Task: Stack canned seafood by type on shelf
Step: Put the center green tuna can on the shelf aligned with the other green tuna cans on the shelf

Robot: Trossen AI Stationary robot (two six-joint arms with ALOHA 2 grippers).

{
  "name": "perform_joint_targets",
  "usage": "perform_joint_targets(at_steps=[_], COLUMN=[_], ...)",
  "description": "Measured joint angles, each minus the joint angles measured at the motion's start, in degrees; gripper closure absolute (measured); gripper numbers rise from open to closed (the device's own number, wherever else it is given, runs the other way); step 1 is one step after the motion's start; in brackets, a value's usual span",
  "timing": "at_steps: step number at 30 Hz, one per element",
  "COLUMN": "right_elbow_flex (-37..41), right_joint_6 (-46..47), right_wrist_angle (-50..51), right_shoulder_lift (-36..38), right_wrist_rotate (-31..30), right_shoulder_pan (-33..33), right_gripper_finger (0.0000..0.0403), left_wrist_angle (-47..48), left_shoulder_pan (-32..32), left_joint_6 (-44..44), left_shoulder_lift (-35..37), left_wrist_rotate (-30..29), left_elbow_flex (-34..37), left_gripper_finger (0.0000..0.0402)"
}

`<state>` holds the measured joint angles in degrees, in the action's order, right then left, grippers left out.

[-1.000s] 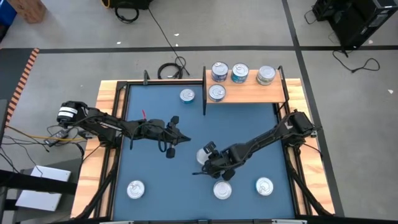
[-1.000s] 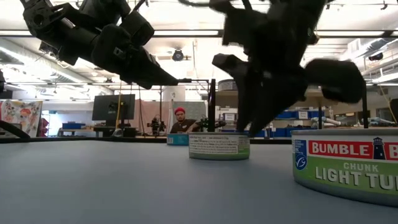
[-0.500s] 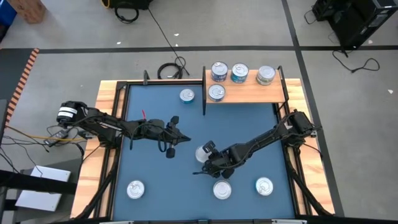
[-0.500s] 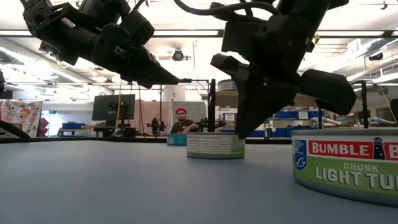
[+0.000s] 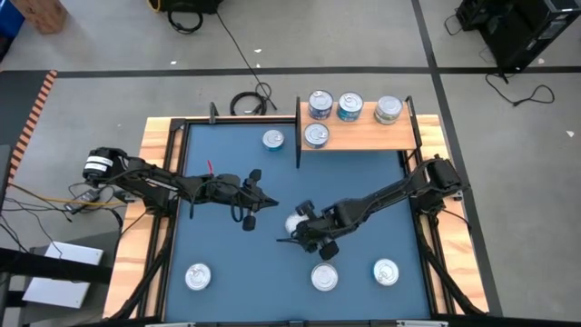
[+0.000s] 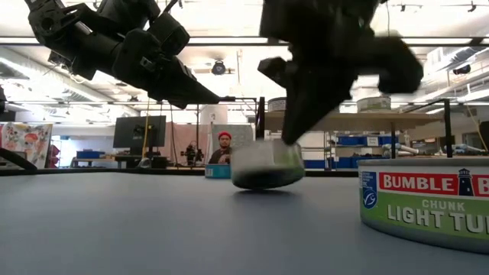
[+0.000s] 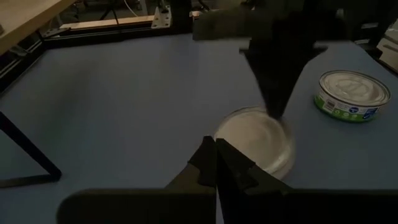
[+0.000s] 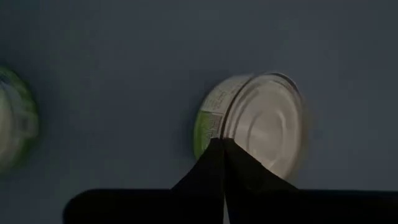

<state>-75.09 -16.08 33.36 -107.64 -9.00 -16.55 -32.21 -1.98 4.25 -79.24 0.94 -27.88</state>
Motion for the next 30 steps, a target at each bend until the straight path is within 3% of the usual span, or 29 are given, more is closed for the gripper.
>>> perform_joint_targets(at_steps=[9,15,21,30], right_elbow_flex=[-1.75,-1.82,-1.82,-1.84], right_joint_6=[13.18,19.12,21.57,24.91], right_wrist_angle=[-0.30,-3.23,-3.86,-4.23], right_shoulder_lift=[1.84,1.84,1.84,1.84], right_wrist_rotate=[8.82,14.77,15.26,15.22], right_shoulder_pan=[4.61,6.90,8.04,9.88], right_gripper_finger=[0.0402,0.0402,0.0402,0.0403], left_wrist_angle=[0.17,-0.34,-3.22,-3.92], left_shoulder_pan=[0.00,0.00,0.00,0.00], left_joint_6=[-1.34,-1.68,-1.19,0.13], left_shoulder_lift=[-0.37,-5.32,-12.24,-15.09], left_wrist_rotate=[0.32,0.47,3.04,4.77], left_elbow_flex=[0.00,0.04,-0.65,-3.06], left_gripper_finger=[0.0401,0.0401,0.0401,0.0401])
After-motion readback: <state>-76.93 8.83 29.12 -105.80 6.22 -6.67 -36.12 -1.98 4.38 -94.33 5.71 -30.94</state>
